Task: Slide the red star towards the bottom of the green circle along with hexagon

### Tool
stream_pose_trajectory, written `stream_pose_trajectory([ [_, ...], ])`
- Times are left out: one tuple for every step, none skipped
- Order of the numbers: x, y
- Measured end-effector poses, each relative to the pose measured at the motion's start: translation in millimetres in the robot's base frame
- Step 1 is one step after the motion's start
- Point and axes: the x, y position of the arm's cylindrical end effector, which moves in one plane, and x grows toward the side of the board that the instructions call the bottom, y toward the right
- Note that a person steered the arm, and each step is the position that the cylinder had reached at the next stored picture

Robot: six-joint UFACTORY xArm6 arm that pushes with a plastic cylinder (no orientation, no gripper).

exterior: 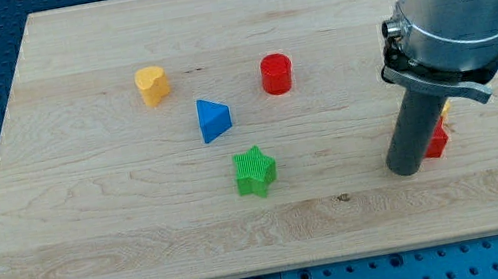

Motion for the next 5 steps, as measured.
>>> stream_pose_trajectory([
  [-11.8,0.0],
  [-19.4,1.0],
  [-27.9,5.7],
  [-42.2,11.4],
  [-57.0,18.4],
])
